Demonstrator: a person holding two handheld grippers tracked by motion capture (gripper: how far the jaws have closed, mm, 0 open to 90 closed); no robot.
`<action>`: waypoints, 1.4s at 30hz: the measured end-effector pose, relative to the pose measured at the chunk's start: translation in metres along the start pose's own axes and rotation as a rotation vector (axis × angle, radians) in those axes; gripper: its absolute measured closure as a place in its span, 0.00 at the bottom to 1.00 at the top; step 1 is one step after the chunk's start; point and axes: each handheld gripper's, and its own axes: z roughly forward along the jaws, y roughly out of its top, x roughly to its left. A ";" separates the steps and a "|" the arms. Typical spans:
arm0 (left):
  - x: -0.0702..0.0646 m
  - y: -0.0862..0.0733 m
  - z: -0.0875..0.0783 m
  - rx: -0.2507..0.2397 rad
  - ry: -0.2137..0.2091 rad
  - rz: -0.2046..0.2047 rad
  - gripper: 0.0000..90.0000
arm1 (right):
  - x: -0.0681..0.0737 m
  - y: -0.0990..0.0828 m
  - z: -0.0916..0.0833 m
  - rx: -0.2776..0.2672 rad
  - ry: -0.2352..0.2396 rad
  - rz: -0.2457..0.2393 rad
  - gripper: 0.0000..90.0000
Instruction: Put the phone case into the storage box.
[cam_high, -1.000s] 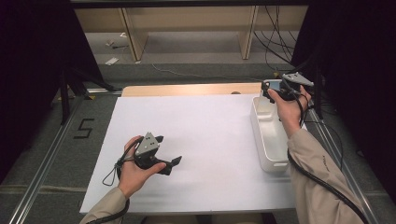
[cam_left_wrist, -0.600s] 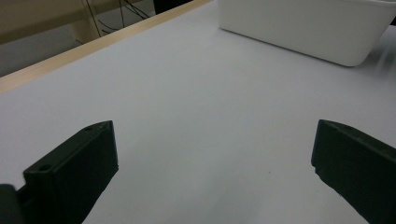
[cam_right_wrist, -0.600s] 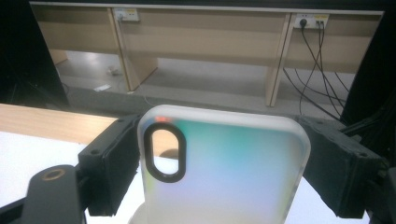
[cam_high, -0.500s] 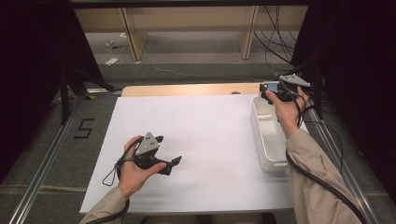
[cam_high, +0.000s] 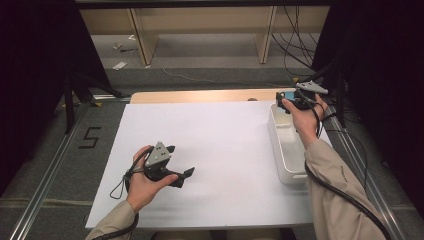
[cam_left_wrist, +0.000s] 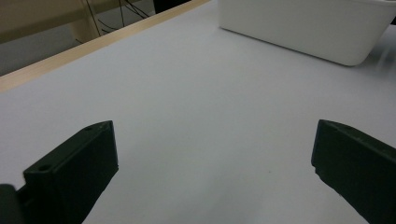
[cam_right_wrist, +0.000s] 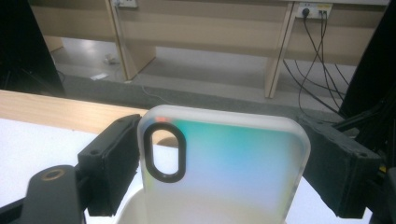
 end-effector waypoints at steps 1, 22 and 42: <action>0.000 0.000 0.000 0.000 0.000 0.000 0.00 | 0.000 -0.001 0.000 0.003 0.000 0.002 0.20; 0.000 0.000 0.000 0.000 0.000 0.000 0.00 | 0.001 -0.007 0.007 0.042 -0.002 -0.006 0.20; 0.001 0.000 0.000 -0.001 0.001 0.001 0.00 | 0.002 -0.010 0.016 0.035 -0.005 -0.023 0.20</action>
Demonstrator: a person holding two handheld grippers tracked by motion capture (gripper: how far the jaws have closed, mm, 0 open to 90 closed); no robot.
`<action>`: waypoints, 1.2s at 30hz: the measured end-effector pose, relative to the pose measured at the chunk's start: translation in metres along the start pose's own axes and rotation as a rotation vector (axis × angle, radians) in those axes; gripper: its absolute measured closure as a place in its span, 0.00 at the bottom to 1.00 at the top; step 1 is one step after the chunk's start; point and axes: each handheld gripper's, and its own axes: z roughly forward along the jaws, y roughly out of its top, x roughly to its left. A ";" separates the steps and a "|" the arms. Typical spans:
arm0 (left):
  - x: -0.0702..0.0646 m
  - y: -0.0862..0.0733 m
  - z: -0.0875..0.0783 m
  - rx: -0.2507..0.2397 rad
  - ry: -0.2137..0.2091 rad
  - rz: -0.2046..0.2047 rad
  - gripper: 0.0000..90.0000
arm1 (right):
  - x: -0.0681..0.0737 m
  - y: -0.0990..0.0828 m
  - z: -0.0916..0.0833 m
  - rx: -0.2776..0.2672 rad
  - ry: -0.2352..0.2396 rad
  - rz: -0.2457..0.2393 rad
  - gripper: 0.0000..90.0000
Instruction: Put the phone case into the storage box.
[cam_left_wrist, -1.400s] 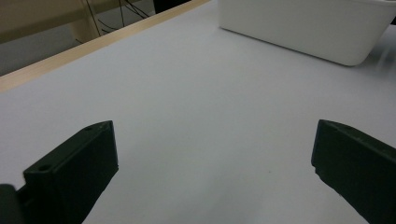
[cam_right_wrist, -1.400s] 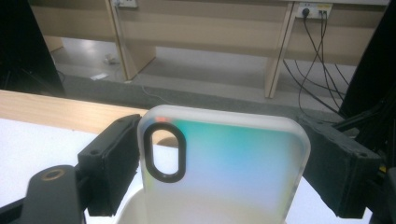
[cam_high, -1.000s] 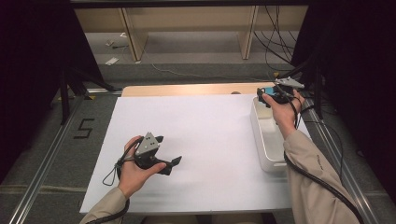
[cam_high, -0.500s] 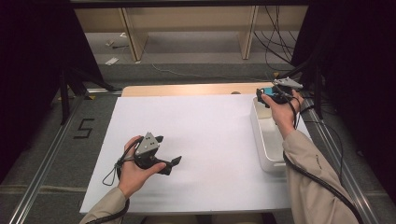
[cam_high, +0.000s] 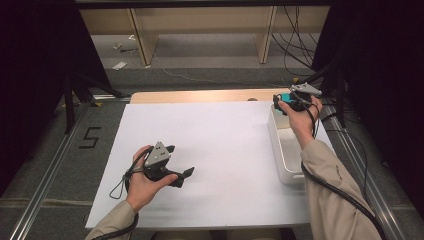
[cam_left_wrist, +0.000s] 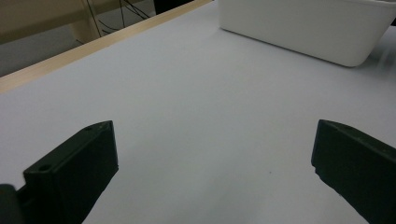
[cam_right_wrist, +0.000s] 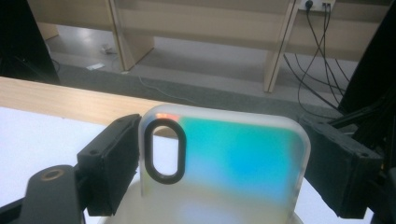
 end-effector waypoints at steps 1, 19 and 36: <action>0.000 0.000 0.000 0.000 0.000 0.000 0.00 | 0.000 0.000 0.000 -0.003 -0.001 0.000 0.20; 0.000 0.000 0.000 -0.001 -0.002 0.000 0.00 | -0.002 -0.003 0.004 0.015 0.001 0.015 0.07; 0.000 0.000 0.000 0.000 0.004 -0.001 0.00 | -0.004 0.004 -0.010 -0.014 0.014 0.012 0.00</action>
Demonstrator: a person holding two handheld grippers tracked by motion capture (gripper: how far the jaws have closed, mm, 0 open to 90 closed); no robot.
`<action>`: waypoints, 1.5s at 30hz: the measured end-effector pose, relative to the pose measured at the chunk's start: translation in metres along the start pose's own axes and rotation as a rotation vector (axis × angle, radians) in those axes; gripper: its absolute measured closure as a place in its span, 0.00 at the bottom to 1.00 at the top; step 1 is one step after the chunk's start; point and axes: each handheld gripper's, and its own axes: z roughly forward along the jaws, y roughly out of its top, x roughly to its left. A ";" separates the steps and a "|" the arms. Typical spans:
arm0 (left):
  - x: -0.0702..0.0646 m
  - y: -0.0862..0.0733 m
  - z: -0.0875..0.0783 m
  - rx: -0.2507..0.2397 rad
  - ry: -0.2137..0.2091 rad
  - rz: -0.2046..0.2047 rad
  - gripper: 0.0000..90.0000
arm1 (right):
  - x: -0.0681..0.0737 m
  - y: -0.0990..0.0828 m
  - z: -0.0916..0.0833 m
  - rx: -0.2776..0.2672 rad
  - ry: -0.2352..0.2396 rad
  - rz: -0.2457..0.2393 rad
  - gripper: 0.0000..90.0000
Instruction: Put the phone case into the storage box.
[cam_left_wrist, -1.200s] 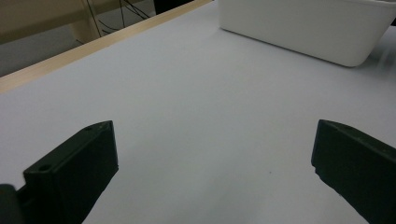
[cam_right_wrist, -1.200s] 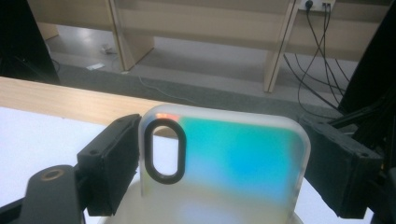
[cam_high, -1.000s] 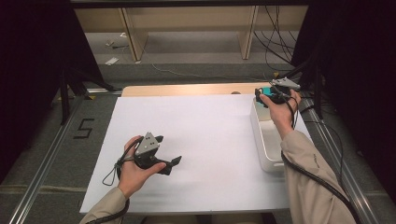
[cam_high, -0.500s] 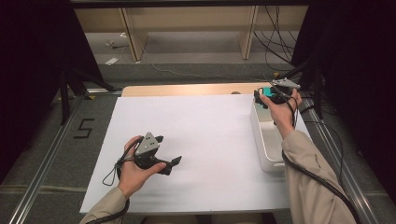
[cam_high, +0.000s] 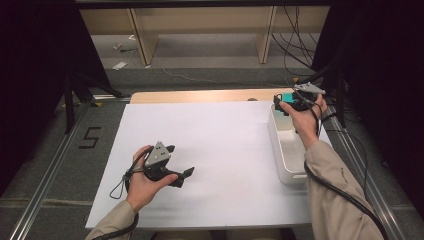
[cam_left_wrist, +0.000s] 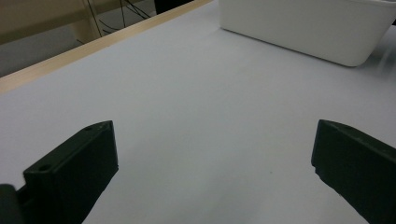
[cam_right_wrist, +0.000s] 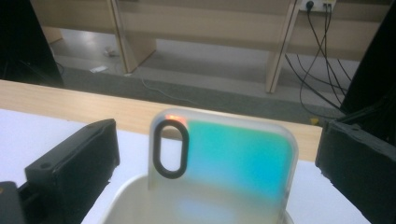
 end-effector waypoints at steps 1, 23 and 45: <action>0.000 0.000 0.000 0.000 0.001 0.000 0.00 | 0.000 0.000 -0.002 0.001 0.001 -0.003 0.00; 0.001 0.001 -0.002 -0.002 0.013 -0.003 0.00 | 0.001 0.008 -0.032 -0.048 0.033 0.003 0.02; 0.001 0.002 -0.003 -0.006 0.022 -0.005 0.00 | 0.018 0.007 -0.096 -0.085 0.256 -0.006 0.08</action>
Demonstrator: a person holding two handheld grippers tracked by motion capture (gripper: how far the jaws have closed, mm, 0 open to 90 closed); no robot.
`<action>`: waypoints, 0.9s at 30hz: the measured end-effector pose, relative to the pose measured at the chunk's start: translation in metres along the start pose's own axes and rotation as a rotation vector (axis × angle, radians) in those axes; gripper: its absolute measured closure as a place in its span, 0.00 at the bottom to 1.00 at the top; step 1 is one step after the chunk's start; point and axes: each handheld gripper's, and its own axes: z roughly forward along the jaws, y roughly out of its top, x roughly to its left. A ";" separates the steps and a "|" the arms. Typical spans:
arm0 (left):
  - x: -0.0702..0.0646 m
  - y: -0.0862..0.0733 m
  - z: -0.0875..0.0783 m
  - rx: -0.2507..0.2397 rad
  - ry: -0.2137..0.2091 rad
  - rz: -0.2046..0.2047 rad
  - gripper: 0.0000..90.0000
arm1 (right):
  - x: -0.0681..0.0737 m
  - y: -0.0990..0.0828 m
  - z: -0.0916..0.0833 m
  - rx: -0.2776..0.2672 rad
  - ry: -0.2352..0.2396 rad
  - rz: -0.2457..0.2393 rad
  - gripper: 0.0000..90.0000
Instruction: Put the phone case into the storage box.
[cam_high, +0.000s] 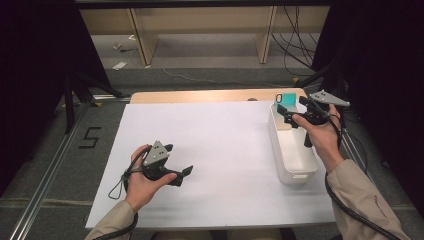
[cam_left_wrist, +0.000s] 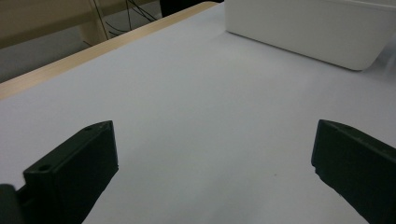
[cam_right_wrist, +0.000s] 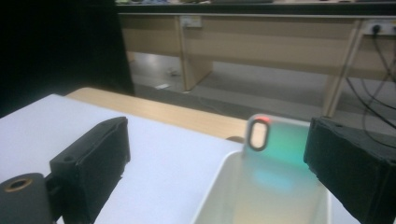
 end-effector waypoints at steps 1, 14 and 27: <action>0.000 0.000 0.000 0.000 0.001 -0.001 0.00 | 0.002 -0.001 -0.003 -0.002 0.015 0.002 0.09; 0.000 0.000 0.000 0.001 0.002 -0.004 0.00 | 0.025 -0.019 -0.033 -0.004 0.126 -0.018 0.14; 0.000 0.001 -0.001 -0.001 0.005 -0.005 0.00 | 0.048 -0.031 -0.051 -0.006 0.183 -0.082 0.14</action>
